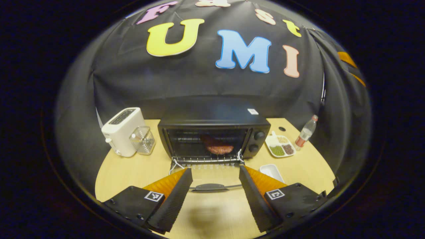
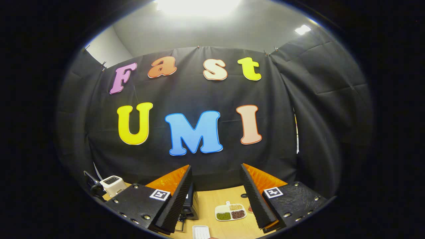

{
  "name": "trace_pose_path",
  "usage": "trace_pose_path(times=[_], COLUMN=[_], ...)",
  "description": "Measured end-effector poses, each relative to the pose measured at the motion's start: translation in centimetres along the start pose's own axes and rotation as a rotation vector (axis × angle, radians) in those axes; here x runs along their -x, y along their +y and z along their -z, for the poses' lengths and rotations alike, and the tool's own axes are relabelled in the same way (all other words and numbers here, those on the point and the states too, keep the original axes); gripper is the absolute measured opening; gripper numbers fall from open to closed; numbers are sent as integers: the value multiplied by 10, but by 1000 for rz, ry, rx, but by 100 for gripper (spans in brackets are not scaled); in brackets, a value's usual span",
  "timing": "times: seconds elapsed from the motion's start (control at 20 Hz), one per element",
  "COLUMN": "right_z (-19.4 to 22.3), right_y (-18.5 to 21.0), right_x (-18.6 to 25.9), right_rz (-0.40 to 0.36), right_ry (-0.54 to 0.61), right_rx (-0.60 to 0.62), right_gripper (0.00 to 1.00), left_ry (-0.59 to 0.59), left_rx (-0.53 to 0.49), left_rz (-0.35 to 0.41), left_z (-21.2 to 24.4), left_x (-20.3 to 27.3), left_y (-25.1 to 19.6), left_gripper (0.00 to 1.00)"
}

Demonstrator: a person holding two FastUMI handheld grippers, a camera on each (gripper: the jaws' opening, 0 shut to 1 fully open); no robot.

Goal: Open the electric oven with the left hand, put the food in, and close the electric oven.

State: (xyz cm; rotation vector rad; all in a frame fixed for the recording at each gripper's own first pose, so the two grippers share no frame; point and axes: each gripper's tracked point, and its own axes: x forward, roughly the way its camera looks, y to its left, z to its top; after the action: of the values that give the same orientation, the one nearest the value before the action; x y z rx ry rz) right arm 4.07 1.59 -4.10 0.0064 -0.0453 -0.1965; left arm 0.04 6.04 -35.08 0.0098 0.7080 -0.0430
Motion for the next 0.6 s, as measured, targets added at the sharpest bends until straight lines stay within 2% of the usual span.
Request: trace_pose_path(times=[0.15,0.2,0.25,0.35,0.4,0.5,0.55,0.6], right_z=[5,6,6,1,0,-2,-2,-1], right_y=[-13,-20,-28,-42,-46,-51,-53,-55], right_x=[-3,-4,-4,-4,-5,-9,-9,-10], right_rz=[30,48,75,126,139,156,162,167], right_ry=[14,14,8,-16,-24,-27,-25,-22], right_rx=[2,6,11,22,25,28,27,24], right_gripper=[87,88,88,87,87,87,88,88], left_ry=[84,106,128,174,197,233,253,270], left_rx=[-18,-16,-12,-9,-8,-4,-10,-24], left_rz=[-7,-10,-13,-18,-21,-19,-19,-19], left_z=[40,49,53,70,78,88,94,99], left_x=[-22,-30,-34,-49,-54,-65,-70,-74], left_y=[5,7,3,7,9,11,11,12], left_gripper=[100,96,100,96,100,96,100,92])
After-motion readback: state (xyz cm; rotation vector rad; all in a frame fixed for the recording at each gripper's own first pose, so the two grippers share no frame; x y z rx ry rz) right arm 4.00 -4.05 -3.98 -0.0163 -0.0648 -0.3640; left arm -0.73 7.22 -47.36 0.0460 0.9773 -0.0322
